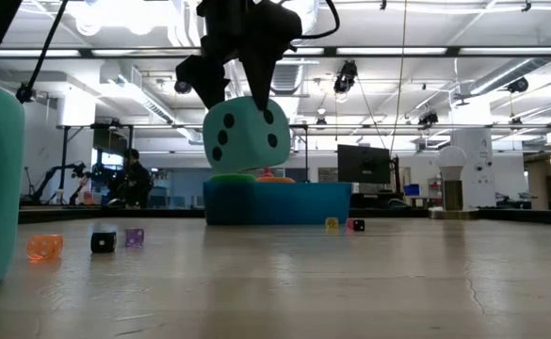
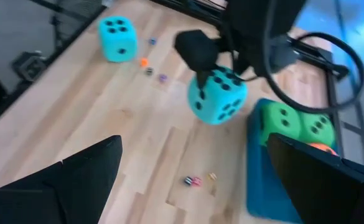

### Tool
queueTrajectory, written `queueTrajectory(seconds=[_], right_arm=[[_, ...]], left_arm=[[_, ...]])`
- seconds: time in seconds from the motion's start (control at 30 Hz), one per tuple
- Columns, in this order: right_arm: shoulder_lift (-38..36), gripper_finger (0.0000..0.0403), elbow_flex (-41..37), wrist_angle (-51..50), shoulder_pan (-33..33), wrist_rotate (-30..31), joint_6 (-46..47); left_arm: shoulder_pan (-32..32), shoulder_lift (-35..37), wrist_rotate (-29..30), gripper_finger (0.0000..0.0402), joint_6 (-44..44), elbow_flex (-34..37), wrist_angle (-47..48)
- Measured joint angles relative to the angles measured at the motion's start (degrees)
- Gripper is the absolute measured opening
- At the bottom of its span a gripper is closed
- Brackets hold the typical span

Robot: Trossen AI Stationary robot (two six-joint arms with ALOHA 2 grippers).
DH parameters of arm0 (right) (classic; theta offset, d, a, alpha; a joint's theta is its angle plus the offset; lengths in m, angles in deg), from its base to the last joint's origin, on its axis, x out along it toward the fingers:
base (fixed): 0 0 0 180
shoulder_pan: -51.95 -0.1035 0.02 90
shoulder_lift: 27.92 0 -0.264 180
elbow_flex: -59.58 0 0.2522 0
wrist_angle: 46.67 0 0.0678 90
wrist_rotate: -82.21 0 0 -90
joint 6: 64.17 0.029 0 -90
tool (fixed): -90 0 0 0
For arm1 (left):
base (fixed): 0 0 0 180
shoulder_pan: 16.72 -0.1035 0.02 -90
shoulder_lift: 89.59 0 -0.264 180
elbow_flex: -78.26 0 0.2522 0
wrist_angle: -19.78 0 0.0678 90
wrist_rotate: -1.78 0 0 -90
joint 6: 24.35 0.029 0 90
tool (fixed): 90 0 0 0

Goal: Pick & Place Dice
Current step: Put the top blue dice into the blue bin

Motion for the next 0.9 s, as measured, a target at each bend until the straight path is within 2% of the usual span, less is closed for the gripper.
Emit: queueTrajectory(seconds=[0.2,0.43,0.9], right_arm=[[0.0,0.0400,0.0,0.0,0.0,5.2,4.2],[0.0,0.0400,0.0,0.0,0.0,5.1,7.0],[0.0,0.0400,0.0,0.0,0.0,5.0,-6.4]], left_arm=[[0.0,0.0,0.0,0.0378,-0.1,0.0,-0.4],[0.0,0.0,0.0,0.0380,-0.2,0.0,-1.0],[-0.7,0.0,0.0,0.0378,2.6,0.0,-1.5]])
